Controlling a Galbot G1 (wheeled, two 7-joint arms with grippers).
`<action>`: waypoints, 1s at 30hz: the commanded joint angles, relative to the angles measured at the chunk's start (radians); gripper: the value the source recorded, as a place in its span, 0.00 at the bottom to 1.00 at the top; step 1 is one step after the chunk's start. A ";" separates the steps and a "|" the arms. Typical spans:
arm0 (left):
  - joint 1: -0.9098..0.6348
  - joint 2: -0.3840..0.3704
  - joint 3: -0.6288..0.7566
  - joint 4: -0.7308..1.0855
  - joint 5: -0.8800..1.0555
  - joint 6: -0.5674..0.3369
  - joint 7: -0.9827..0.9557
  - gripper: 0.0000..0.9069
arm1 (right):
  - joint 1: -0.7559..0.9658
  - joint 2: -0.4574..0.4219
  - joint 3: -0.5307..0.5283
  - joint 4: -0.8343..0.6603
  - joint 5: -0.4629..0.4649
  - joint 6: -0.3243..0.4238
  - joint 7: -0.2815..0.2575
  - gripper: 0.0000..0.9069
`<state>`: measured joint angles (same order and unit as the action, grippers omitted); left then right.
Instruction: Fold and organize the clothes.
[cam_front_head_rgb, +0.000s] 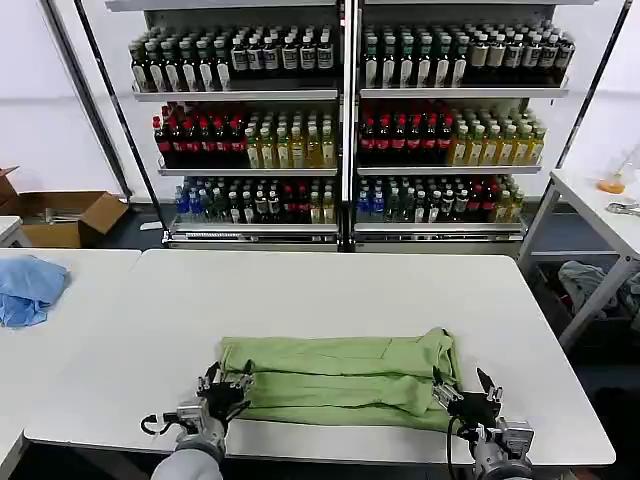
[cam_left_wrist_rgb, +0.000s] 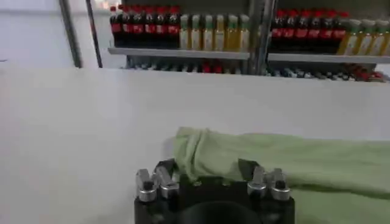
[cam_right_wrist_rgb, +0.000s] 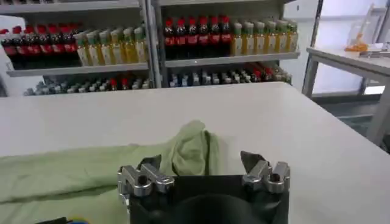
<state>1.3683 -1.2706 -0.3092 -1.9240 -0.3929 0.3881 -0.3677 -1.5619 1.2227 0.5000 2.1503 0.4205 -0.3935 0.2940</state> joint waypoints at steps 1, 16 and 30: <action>0.011 -0.034 -0.001 0.031 0.033 -0.014 -0.007 0.02 | -0.002 0.000 0.002 0.000 0.000 0.003 0.000 1.00; 0.029 -0.024 -0.033 0.056 0.001 -0.069 0.018 0.02 | 0.003 0.003 0.004 0.001 0.003 0.005 0.010 1.00; -0.030 0.204 -0.299 0.035 -0.214 -0.069 0.031 0.02 | 0.010 -0.008 0.019 0.002 0.025 0.011 0.016 1.00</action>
<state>1.3581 -1.2030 -0.4516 -1.8887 -0.4818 0.3263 -0.3375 -1.5491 1.2130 0.5186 2.1512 0.4450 -0.3832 0.3095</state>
